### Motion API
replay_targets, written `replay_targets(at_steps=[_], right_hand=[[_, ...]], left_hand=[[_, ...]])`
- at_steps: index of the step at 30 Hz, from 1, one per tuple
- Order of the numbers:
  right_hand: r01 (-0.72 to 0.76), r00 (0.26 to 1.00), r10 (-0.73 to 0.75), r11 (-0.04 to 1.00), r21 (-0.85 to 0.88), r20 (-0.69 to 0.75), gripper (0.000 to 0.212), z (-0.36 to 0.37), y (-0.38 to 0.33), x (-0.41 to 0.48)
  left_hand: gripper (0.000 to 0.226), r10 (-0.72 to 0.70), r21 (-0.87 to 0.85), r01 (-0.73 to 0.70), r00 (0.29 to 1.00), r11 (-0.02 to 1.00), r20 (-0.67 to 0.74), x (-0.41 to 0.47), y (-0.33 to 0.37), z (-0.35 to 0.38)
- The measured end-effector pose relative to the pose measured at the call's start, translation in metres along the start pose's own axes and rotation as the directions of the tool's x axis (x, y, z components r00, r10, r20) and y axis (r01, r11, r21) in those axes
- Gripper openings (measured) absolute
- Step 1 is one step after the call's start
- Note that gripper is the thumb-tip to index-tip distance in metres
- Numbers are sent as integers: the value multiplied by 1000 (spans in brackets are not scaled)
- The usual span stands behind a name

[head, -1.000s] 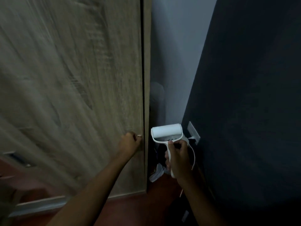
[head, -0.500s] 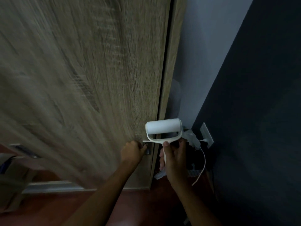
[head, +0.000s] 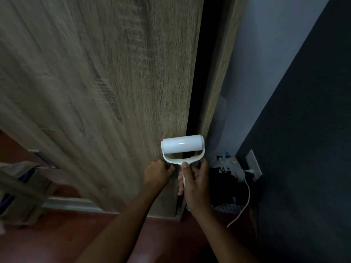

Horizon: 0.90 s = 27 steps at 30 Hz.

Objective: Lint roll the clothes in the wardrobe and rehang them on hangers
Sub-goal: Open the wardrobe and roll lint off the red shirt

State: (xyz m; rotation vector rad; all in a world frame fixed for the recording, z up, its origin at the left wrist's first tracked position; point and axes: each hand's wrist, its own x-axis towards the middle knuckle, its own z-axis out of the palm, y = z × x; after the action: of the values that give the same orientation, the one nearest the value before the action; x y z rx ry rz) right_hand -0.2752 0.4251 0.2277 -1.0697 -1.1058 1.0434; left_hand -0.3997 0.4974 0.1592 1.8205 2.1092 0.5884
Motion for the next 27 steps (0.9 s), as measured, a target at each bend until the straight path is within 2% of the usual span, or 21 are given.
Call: replay_targets(at_steps=[6,9,13,18,23,27], right_hand=[[54,998,-52,996,-70,30,42,41,-1,-7],[75,997,-77,990,-118,-11,46,74,-3,-8],[60,996,-73,966,-250,-46,15,122,1,-8],[-7,1000,0,977,-213,-31,16,185,4,-13],[36,997,-23,982,-185,71,19,243,5,-25],[54,990,-32,985,-166,135,17,278,9,-29]], left_hand=[[40,-51,54,50,999,997,8,6,-48,-30],[37,-102,69,101,995,992,10,12,-81,-50],[37,-174,75,172,985,982,21,25,-131,-78],[39,-224,141,220,975,965,12,40,-194,-114],[37,-265,188,261,964,947,0,55,-252,-148],[32,-299,160,295,954,942,1,65,-291,-169]])
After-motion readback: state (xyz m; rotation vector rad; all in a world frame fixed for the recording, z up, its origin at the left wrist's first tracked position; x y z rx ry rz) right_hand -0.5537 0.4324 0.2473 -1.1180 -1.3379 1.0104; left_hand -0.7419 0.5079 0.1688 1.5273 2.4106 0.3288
